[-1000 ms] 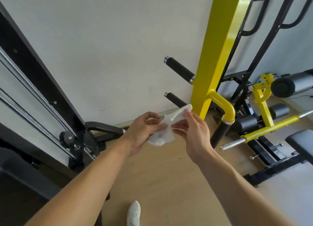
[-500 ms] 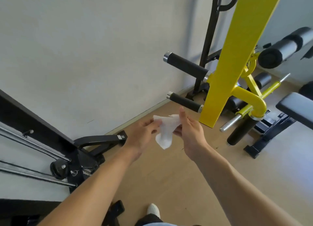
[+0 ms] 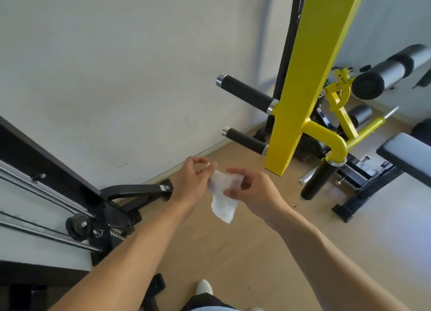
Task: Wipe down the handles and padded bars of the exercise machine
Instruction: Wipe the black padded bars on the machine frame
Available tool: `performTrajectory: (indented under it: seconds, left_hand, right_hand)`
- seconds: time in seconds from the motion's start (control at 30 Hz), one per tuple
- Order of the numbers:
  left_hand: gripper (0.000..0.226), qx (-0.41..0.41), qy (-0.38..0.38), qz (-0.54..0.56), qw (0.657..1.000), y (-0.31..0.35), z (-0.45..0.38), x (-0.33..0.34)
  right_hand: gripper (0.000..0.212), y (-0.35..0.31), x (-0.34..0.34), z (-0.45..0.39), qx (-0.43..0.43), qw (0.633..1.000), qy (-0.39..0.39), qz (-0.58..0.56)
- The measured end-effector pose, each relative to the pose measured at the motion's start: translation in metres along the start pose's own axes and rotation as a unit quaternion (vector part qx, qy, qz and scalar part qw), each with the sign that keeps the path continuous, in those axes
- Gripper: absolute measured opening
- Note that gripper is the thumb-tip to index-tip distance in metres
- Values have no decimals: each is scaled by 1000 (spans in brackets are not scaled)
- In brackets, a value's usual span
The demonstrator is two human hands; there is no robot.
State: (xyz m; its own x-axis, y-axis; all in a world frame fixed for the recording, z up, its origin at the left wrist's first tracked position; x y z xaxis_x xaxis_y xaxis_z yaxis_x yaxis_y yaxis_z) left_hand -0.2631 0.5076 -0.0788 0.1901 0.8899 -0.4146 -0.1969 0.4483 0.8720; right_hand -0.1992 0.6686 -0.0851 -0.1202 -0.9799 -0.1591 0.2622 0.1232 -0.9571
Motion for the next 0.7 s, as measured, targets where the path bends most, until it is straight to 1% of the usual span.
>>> performTrajectory:
  seconds: [0.07, 0.13, 0.17, 0.2, 0.27, 0.3, 0.37, 0.4, 0.43, 0.47, 0.53, 0.57, 0.63, 0.67, 0.7]
  left_hand:
    - [26, -14, -47, 20, 999, 3, 2, 3]
    - [36, 5, -113, 16, 993, 8, 9, 8]
    - [42, 25, -137, -14, 990, 10, 13, 10]
    - [42, 47, -151, -63, 985, 12, 16, 11]
    - [25, 85, -136, -159, 974, 17, 17, 7]
    - [15, 97, -120, -175, 972, 20, 16, 3]
    - [11, 125, -94, -164, 974, 28, 11, -6]
    - [9, 145, -88, -158, 973, 35, 8, -9]
    - [8, 164, -89, -152, 971, 43, 6, -12]
    - [9, 186, -92, -147, 967, 52, 5, -14]
    - [11, 224, -101, -145, 958, 71, 2, -18]
    - [11, 242, -108, -140, 954, 81, 2, -21]
    - [12, 277, -104, -105, 950, 102, -2, -28]
    - [13, 291, -77, -84, 950, 114, -5, -35]
    - [15, 299, -32, -67, 951, 124, -12, -43]
  right_hand:
    - [37, -4, -9, -1, -30, 993, 50, 106]
    - [27, -9, -12, 1, -55, 987, 54, 143]
    - [23, -12, -13, 2, -62, 985, 47, 153]
    - [20, -14, -14, 3, -66, 984, 41, 159]
    - [16, -20, -16, 6, -71, 980, 40, 182]
    - [15, -25, -19, 8, -87, 969, 58, 222]
    - [18, -43, -25, 13, -144, 926, 118, 328]
    - [21, -53, -26, 15, -169, 913, 135, 345]
    - [22, -61, -25, 16, -176, 916, 129, 335]
    - [22, -67, -24, 15, -164, 935, 105, 297]
    - [24, -78, -22, 9, -109, 974, 63, 187]
    - [23, -85, -21, 7, -101, 980, 62, 159]
    - [19, -104, -26, 1, -108, 977, 93, 160]
    - [16, -117, -29, 0, -126, 973, 121, 154]
    - [15, -134, -34, 1, -165, 964, 160, 136]
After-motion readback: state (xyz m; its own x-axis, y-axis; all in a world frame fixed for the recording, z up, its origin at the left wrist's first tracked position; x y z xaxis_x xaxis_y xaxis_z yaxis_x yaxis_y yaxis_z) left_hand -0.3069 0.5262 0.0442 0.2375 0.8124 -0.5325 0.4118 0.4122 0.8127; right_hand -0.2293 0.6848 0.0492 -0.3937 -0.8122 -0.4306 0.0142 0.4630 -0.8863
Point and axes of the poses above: each hand's wrist, its own z-axis away from the middle knuckle, its own x-axis out of the palm, y = z × x, the point moved 6 cm from there along -z, towards the middle knuckle, and after that the axes turned 8 degrees about -z, right-handed, at the moved point
